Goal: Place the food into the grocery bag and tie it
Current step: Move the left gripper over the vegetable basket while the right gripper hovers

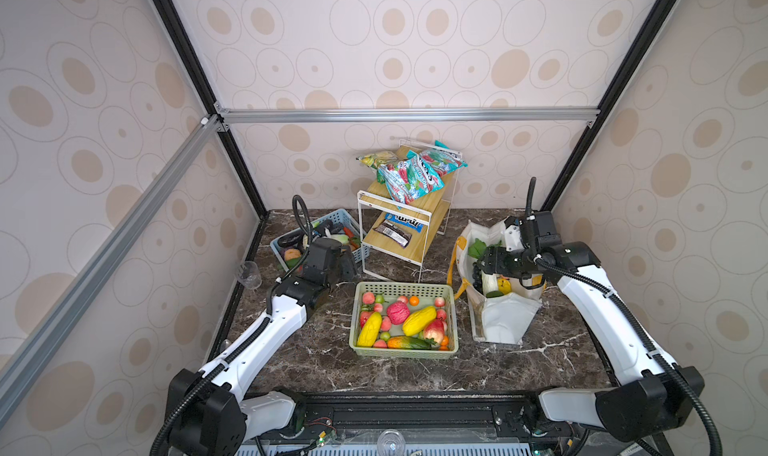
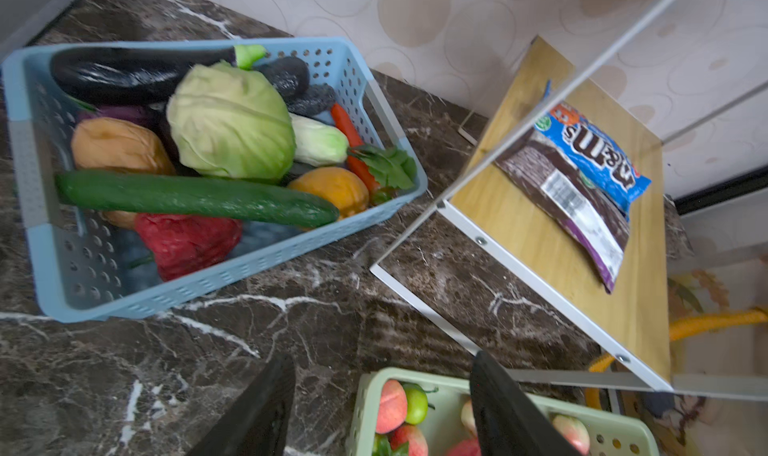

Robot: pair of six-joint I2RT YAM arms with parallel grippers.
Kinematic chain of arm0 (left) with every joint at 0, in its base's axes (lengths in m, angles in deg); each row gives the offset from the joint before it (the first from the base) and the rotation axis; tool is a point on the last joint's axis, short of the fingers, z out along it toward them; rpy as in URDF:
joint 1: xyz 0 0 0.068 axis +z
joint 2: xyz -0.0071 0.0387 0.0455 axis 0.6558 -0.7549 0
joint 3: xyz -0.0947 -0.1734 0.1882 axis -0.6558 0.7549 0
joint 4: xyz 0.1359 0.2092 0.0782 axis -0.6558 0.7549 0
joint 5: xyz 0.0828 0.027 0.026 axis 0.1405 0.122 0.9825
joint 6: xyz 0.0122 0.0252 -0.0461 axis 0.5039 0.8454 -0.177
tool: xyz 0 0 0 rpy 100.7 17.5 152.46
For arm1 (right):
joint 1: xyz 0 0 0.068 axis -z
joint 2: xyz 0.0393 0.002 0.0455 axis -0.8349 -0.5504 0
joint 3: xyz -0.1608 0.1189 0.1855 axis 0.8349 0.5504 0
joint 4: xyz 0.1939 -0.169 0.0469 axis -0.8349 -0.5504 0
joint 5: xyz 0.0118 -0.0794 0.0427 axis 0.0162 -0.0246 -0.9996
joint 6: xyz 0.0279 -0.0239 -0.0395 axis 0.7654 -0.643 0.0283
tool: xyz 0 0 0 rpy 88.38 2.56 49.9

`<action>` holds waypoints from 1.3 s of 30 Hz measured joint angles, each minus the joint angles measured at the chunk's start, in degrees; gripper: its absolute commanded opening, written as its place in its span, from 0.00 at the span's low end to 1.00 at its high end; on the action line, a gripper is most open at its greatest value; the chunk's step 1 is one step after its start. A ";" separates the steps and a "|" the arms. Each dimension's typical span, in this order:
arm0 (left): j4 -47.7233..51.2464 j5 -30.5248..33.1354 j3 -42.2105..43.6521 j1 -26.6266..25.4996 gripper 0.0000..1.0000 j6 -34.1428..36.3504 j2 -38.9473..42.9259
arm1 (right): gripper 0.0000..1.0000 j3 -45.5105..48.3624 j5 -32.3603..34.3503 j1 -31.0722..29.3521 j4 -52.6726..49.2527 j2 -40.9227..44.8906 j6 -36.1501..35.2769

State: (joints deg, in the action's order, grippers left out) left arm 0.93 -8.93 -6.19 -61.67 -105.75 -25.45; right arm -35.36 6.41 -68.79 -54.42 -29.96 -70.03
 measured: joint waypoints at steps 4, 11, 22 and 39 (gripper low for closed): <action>0.11 0.59 -1.66 2.64 0.70 0.98 -2.51 | 0.75 1.16 -0.37 -1.07 0.74 0.44 0.48; 1.25 0.76 -4.83 7.15 0.73 2.69 -6.69 | 0.77 3.23 -0.37 -1.38 1.44 1.33 1.31; 2.84 1.57 -10.10 13.20 0.72 4.17 -13.14 | 0.77 3.74 -0.52 -1.64 2.25 3.69 1.36; 2.73 1.70 -15.10 23.04 0.69 4.17 -24.11 | 0.78 3.74 -2.05 -1.70 3.06 3.26 1.16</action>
State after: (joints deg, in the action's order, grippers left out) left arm 3.66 -7.23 -21.29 -38.63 -101.58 -49.56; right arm -31.62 4.36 -70.49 -51.36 -26.70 -68.88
